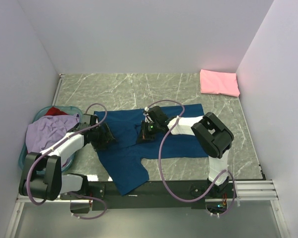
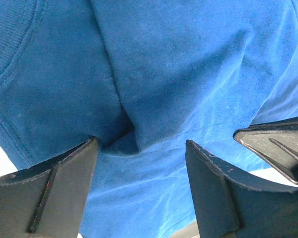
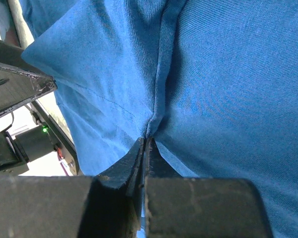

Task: Fold and stack the t-shirts
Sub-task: Fold the tshirt

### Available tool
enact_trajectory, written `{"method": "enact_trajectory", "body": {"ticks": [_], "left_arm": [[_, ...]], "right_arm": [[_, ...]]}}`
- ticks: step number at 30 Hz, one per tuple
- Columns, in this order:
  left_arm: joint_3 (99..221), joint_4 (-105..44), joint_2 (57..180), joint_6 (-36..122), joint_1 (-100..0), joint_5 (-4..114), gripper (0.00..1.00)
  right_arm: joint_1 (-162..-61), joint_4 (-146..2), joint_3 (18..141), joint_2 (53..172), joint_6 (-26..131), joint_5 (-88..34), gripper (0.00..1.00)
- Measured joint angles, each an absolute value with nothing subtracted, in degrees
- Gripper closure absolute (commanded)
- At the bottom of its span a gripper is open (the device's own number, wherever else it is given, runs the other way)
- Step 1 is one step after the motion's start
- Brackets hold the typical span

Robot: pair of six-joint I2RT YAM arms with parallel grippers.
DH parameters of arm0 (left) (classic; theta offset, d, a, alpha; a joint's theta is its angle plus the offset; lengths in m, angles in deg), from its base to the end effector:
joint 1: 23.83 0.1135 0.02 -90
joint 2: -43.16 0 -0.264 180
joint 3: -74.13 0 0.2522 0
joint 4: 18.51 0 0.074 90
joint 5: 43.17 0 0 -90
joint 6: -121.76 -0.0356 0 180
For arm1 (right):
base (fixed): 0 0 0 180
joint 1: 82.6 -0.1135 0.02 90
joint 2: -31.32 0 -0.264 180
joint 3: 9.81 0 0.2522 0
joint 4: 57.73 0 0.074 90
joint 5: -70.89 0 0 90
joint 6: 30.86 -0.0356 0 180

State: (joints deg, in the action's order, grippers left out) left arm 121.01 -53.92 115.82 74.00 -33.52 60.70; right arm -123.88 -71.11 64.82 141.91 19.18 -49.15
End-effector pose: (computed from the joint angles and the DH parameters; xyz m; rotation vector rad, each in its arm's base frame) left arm 0.2161 -0.0456 0.1607 -0.6834 2.6451 -0.6057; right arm 0.2778 0.2676 0.1330 -0.2976 2.6795 1.1935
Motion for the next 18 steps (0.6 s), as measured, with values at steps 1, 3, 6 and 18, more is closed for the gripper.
{"method": "enact_trajectory", "body": {"ticks": [1, 3, 6, 18], "left_arm": [[121.0, -53.8, 115.9, 73.8, -33.6, 60.7, 0.22], [121.1, -53.5, 116.2, 73.3, -33.7, 60.9, 0.22], [121.9, -53.2, 117.4, 72.9, -33.8, 61.2, 0.24], [122.6, -55.3, 117.8, 72.6, -37.6, 61.6, 0.43]], "right_arm": [[-123.9, -71.1, 64.8, 141.9, 19.2, -49.2, 1.0], [-123.9, -71.1, 64.8, 141.9, 19.2, -49.2, 1.0], [-123.9, -71.1, 64.8, 141.9, 19.2, -49.4, 1.0], [-123.9, -71.1, 64.8, 141.9, 19.7, -49.8, 1.0]]}}
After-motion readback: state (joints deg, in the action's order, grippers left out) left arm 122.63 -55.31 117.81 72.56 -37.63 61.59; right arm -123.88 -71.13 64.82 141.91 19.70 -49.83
